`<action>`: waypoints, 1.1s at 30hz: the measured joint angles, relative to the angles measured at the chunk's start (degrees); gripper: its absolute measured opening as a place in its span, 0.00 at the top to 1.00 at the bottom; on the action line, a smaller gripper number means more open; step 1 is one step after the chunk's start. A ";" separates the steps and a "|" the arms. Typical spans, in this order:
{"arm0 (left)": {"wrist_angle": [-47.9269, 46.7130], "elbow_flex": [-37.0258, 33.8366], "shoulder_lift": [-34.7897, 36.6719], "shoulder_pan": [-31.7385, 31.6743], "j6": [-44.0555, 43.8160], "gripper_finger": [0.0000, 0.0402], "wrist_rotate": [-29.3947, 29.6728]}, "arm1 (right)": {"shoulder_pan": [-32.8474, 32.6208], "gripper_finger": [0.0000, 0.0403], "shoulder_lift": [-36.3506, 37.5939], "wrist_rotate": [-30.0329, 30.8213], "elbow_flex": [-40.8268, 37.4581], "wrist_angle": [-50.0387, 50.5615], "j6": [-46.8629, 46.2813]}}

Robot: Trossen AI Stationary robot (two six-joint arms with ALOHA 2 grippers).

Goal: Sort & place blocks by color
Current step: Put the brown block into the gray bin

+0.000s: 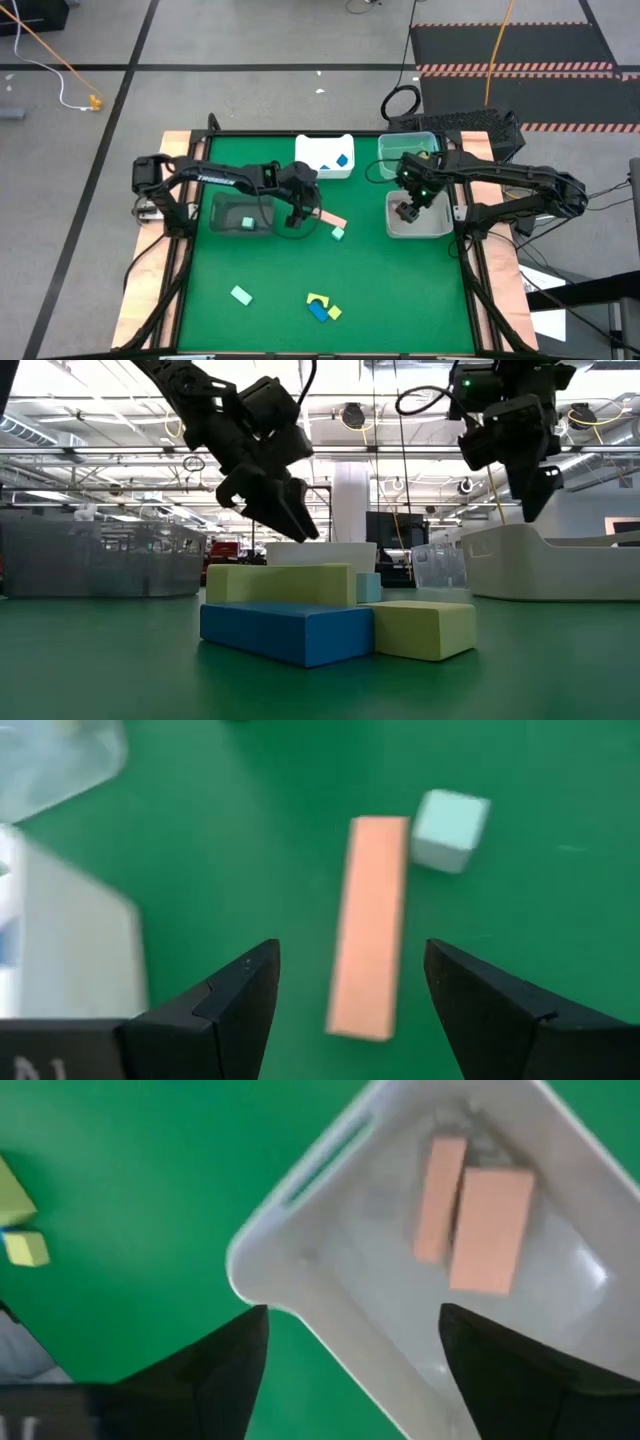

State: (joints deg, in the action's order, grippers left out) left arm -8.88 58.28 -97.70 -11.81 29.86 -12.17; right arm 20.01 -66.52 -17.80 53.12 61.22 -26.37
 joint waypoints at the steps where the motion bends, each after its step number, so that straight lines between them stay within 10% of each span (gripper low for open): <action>1: 0.19 0.00 -0.61 0.31 -0.13 0.38 -0.97 | 0.00 0.29 0.00 0.00 0.00 -0.98 0.00; 33: 5.70 0.17 -13.28 0.87 -16.06 0.38 2.93 | 0.01 0.31 -0.02 -0.09 -0.02 -11.20 11.04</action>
State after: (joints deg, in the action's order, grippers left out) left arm -3.18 58.46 -110.98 -10.94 13.81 -9.24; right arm 20.02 -66.54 -17.89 53.10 50.01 -15.34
